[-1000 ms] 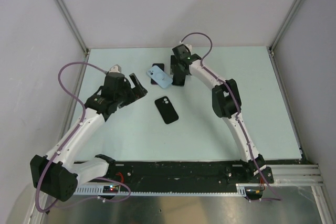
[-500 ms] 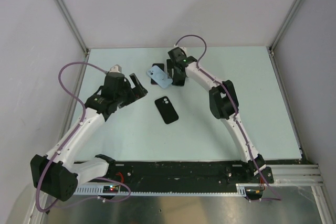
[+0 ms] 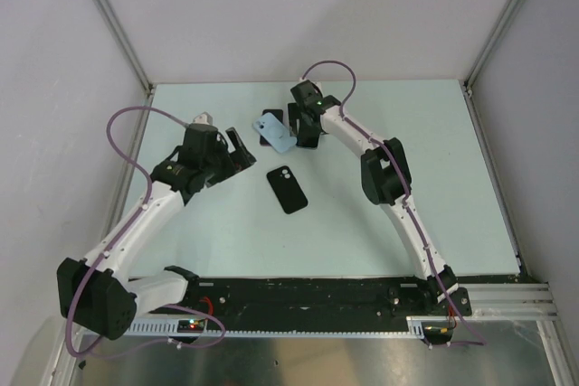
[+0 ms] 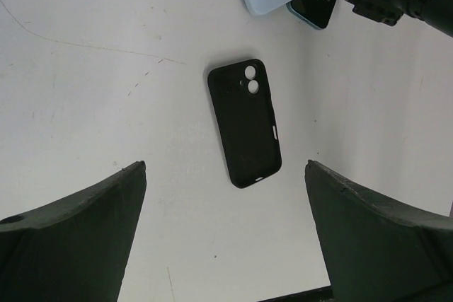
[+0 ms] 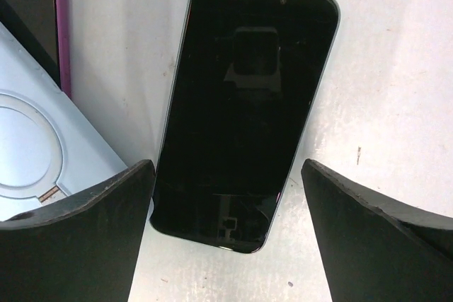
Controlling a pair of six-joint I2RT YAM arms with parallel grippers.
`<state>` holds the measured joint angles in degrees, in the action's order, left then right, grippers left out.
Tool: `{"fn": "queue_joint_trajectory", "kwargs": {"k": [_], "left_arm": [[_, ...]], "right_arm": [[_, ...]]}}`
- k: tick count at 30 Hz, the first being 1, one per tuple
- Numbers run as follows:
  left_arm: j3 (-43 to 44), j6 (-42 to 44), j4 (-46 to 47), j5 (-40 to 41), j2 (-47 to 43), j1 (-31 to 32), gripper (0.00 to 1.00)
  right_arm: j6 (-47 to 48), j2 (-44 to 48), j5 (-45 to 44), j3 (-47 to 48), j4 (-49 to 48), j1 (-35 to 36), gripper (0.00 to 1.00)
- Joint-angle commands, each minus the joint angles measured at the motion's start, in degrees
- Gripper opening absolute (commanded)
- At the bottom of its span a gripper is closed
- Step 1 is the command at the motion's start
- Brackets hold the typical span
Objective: Put the phone into the phone case
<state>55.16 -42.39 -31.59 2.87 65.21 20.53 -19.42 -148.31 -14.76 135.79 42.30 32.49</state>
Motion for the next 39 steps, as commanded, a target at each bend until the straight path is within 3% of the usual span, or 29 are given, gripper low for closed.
{"fn": "queue_joint_trajectory", "kwargs": {"k": [1,11,15,23,32,39], "left_arm": [[0.24,0.36,1.41,1.13,1.74,-0.50,0.97],[1.86,-0.63,3.94,1.46,11.57,-0.40,0.97],[3.22,-0.38,4.33,2.17,15.38,-0.18,0.95],[9.31,4.96,4.36,4.21,25.66,2.34,0.84],[20.39,22.30,0.01,0.15,36.82,3.91,0.72],[23.95,28.11,-1.76,-1.33,43.48,5.06,0.62]], "right_arm": [[0.77,-0.10,3.54,-0.49,3.18,0.15,0.89],[0.46,-0.35,6.07,-0.16,3.68,-0.50,0.95],[0.04,0.31,6.87,-2.28,3.89,-1.12,0.89],[1.05,11.22,6.00,-20.87,-3.80,-1.45,0.66],[1.35,26.53,10.06,-43.99,-10.73,-1.67,0.64],[0.06,38.01,11.65,-59.16,-14.68,-1.32,0.64]]}}
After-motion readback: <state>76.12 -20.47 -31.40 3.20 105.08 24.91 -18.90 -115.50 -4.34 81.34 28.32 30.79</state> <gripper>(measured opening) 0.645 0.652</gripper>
